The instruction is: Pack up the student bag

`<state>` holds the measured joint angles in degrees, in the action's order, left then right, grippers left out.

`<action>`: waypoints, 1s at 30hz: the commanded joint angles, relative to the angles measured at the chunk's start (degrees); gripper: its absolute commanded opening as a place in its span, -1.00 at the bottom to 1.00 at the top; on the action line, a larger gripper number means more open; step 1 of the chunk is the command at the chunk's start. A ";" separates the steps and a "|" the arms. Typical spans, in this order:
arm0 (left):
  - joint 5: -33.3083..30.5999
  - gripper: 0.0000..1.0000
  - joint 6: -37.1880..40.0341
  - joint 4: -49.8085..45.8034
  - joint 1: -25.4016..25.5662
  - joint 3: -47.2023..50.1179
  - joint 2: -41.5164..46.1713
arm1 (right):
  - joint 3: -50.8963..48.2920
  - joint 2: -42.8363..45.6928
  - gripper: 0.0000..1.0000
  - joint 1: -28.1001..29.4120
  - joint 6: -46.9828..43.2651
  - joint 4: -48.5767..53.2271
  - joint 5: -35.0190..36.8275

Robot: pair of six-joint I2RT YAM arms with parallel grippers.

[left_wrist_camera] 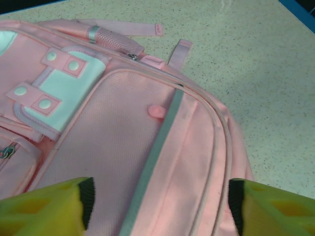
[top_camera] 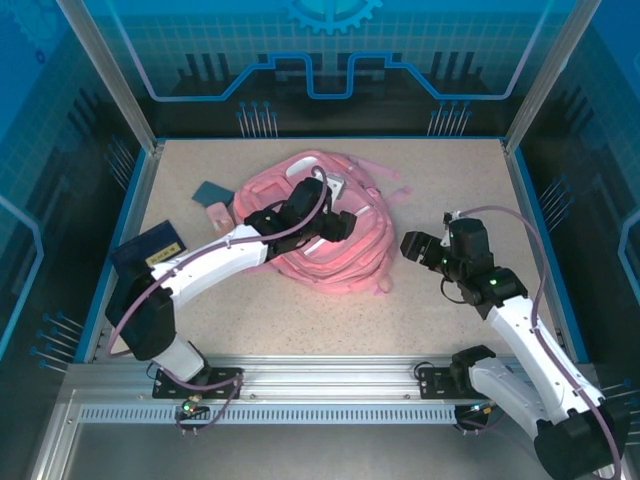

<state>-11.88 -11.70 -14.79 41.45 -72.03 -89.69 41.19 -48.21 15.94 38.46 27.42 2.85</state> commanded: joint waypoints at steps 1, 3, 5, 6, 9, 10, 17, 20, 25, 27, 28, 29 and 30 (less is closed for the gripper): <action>-0.55 0.60 -5.24 -2.49 -0.19 0.46 5.20 | 2.59 0.15 0.76 -0.56 -4.12 3.06 0.09; -2.62 0.70 -7.02 -4.64 -0.57 1.67 7.02 | 2.89 -0.33 0.80 -0.56 -4.40 2.15 -1.51; -3.85 0.76 -8.60 -5.93 -1.37 3.42 8.91 | 3.17 -1.03 0.82 -0.42 -4.42 1.37 -3.47; -4.51 0.79 -9.38 -6.46 -1.87 4.59 9.99 | 3.35 -1.61 0.83 -0.31 -4.45 1.01 -4.62; -5.96 0.88 -11.40 -7.47 -3.90 8.40 13.40 | 4.11 -3.63 0.85 0.48 -4.53 0.46 -6.31; -6.29 0.89 -12.11 -7.66 -4.77 9.49 14.52 | 4.33 -4.26 0.85 0.79 -4.68 0.28 -6.68; -10.34 0.97 -16.11 -10.26 -13.50 18.46 23.49 | 5.53 -8.57 0.88 3.84 -4.47 -1.81 -7.95; -12.21 0.97 -18.72 -12.71 -19.63 21.68 25.58 | 6.31 -10.32 0.89 5.22 -4.29 -2.37 -8.04; -6.95 0.98 -24.64 -12.46 -33.60 26.09 26.76 | 8.03 -12.73 0.90 6.57 -4.70 -2.87 -8.26; -3.38 0.97 -27.36 -10.16 -39.99 28.03 26.30 | 8.59 -13.61 0.91 6.73 -4.96 -3.24 -8.56; -1.21 0.98 -28.42 -8.81 -42.23 28.89 25.93 | 8.86 -13.99 0.93 6.78 -5.09 -3.33 -8.63; 0.48 0.98 -29.22 -7.39 -44.53 29.55 25.38 | 8.84 -14.34 0.94 6.90 -5.25 -3.39 -8.74; 1.97 0.97 -30.23 -5.95 -47.20 30.10 24.48 | 8.89 -14.66 0.95 6.89 -5.39 -3.38 -8.86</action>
<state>-16.60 -36.34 -24.53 -0.23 -43.81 -64.05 48.29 -62.06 22.09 34.39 24.80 -4.97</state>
